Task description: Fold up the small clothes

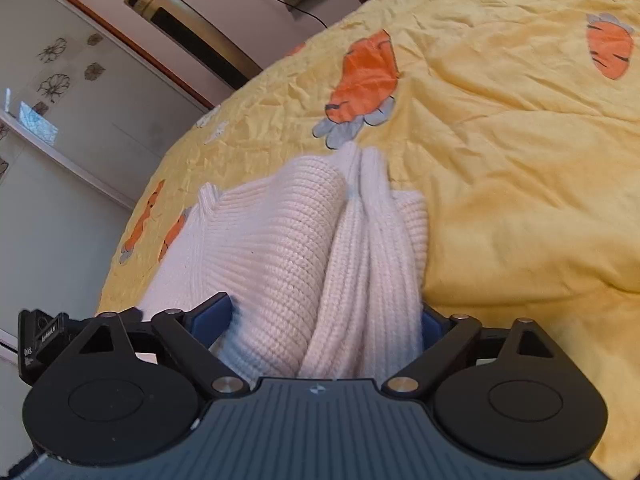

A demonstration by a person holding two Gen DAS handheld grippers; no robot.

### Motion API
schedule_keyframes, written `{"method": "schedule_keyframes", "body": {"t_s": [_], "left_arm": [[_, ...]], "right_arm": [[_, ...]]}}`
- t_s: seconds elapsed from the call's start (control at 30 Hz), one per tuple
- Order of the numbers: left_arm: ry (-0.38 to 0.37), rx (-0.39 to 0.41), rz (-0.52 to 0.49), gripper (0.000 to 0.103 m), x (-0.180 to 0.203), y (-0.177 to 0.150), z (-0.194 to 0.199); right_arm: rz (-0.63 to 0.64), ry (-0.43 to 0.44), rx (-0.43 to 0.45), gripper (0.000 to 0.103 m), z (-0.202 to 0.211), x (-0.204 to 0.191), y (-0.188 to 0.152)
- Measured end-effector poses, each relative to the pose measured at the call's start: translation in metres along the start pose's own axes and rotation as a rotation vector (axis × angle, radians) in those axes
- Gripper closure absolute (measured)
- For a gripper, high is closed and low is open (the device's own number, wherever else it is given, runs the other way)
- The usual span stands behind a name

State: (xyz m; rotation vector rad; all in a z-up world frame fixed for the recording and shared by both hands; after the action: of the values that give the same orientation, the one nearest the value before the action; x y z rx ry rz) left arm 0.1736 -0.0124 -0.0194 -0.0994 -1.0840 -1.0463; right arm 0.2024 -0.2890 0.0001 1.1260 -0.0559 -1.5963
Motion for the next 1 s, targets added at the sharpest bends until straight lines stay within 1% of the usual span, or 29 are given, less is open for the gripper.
{"method": "schedule_keyframes", "body": {"t_s": [0.03,0.07,0.1,0.13,0.17,0.2,0.23,0.27,0.3,0.33,0.37,0.4,0.43,0.47,0.5,0.53,0.57,0.63,0.7,0.73,0.77,0.8,0.83,0.87,0.9,0.93,0.97,1.0], "left_arm": [[0.016,0.004,-0.064,0.042,0.011,0.000,0.001],[0.024,0.009,-0.140,0.048,0.024,0.001,0.004],[0.012,0.014,-0.209,0.051,0.038,0.001,0.009],[-0.016,0.020,-0.262,0.052,0.053,0.001,0.015],[-0.039,0.028,-0.306,0.052,0.064,-0.002,0.019],[-0.044,0.039,-0.351,0.052,0.072,-0.005,0.020],[-0.031,0.047,-0.405,0.051,0.077,-0.010,0.015],[0.008,0.043,-0.462,0.051,0.077,-0.016,0.005],[0.064,0.046,-0.490,0.049,0.071,-0.021,-0.005],[0.083,0.062,-0.470,0.044,0.063,-0.021,-0.009],[0.068,0.065,-0.423,0.041,0.057,-0.019,-0.007],[0.051,0.062,-0.383,0.040,0.053,-0.017,-0.001],[0.039,0.066,-0.360,0.037,0.050,-0.015,0.007],[0.032,0.080,-0.351,0.036,0.044,-0.014,0.019],[0.026,0.097,-0.347,0.035,0.041,-0.015,0.030],[0.021,0.105,-0.335,0.031,0.037,-0.016,0.042],[0.015,0.097,-0.319,0.025,0.032,-0.018,0.051],[-0.015,0.061,-0.286,0.024,0.026,-0.025,0.063],[-0.056,0.005,-0.262,0.024,0.024,-0.036,0.060],[-0.060,-0.007,-0.253,0.024,0.023,-0.041,0.055],[-0.053,-0.008,-0.244,0.023,0.021,-0.044,0.050],[-0.057,-0.014,-0.221,0.023,0.019,-0.046,0.042],[-0.058,-0.017,-0.196,0.025,0.017,-0.045,0.037],[-0.049,-0.011,-0.181,0.033,0.017,-0.043,0.035],[-0.038,-0.007,-0.199,0.038,0.022,-0.040,0.035],[-0.030,-0.001,-0.241,0.049,0.030,-0.038,0.039],[-0.024,0.012,-0.289,0.053,0.041,-0.035,0.047],[-0.030,0.026,-0.320,0.054,0.050,-0.035,0.055]], "right_arm": [[0.028,0.002,0.014,0.032,0.000,-0.002,-0.003],[0.033,0.007,0.026,0.033,0.002,-0.003,-0.004],[0.035,0.013,0.036,0.041,0.005,-0.003,-0.004],[0.041,0.021,0.049,0.053,0.012,-0.004,-0.003],[0.050,0.028,0.067,0.056,0.022,-0.008,-0.001],[0.069,0.043,0.087,0.059,0.033,-0.013,0.000],[0.087,0.059,0.109,0.059,0.043,-0.017,-0.001],[0.098,0.057,0.122,0.059,0.048,-0.017,-0.004],[0.085,0.034,0.119,0.059,0.048,-0.008,-0.006],[0.029,0.016,0.105,0.059,0.044,0.008,-0.009],[-0.044,0.020,0.113,0.058,0.041,0.023,-0.011],[-0.101,0.042,0.125,0.054,0.041,0.031,-0.012],[-0.145,0.047,0.127,0.047,0.040,0.034,-0.013],[-0.159,0.028,0.122,0.041,0.042,0.031,-0.013],[-0.144,-0.004,0.114,0.028,0.043,0.025,-0.014],[-0.115,-0.017,0.112,0.022,0.047,0.019,-0.016],[-0.085,-0.018,0.114,0.020,0.052,0.013,-0.019],[-0.078,-0.004,0.121,0.013,0.066,0.007,-0.022],[-0.100,0.028,0.143,0.008,0.082,0.004,-0.028],[-0.104,0.046,0.140,0.004,0.085,0.003,-0.031],[-0.099,0.057,0.119,0.002,0.084,0.000,-0.034],[-0.085,0.053,0.085,0.003,0.079,-0.002,-0.039],[-0.071,0.038,0.048,0.008,0.071,-0.005,-0.044],[-0.060,0.021,0.024,0.012,0.064,-0.006,-0.050],[-0.043,0.021,0.020,0.019,0.057,-0.007,-0.057],[-0.010,0.032,0.043,0.019,0.057,-0.011,-0.061],[0.006,0.034,0.046,0.022,0.057,-0.013,-0.062],[0.012,0.031,0.045,0.034,0.059,-0.016,-0.060]]}}
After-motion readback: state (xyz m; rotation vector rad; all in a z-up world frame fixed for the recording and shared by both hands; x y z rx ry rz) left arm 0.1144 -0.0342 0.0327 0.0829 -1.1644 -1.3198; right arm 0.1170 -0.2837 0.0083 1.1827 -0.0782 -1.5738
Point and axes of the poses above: each gripper's, at about its wrist camera, not at the fingertips, and z roughly against the way its jaws point, x to its right, y to its top, the point moved 2 cm from there along -z, roughly the way its jaws point, and after that the axes turned 11 degrees about x, right-handed, at the moved point
